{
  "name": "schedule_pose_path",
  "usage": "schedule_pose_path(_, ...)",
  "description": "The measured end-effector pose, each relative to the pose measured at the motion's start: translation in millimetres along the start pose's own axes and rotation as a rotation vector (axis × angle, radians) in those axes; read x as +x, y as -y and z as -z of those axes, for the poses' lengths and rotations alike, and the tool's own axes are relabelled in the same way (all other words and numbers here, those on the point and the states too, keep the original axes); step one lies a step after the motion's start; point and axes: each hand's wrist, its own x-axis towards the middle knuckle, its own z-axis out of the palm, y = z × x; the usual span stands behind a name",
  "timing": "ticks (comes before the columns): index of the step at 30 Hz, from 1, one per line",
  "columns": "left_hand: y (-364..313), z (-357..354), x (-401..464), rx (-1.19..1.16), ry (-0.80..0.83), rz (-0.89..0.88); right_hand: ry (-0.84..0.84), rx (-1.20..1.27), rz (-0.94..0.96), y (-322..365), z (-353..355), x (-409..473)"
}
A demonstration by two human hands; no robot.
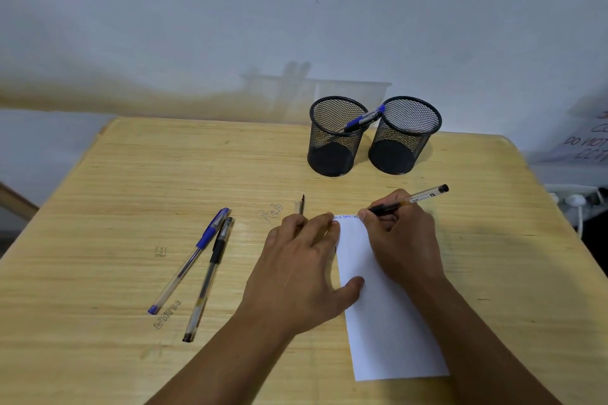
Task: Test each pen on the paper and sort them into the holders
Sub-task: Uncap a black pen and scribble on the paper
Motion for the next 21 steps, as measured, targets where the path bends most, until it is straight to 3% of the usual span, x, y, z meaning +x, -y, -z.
schedule_pose_path(21,-0.3,-0.7,-0.6,-0.008,-0.012,0.010,-0.049,0.063,-0.027,-0.7,1.0,-1.3)
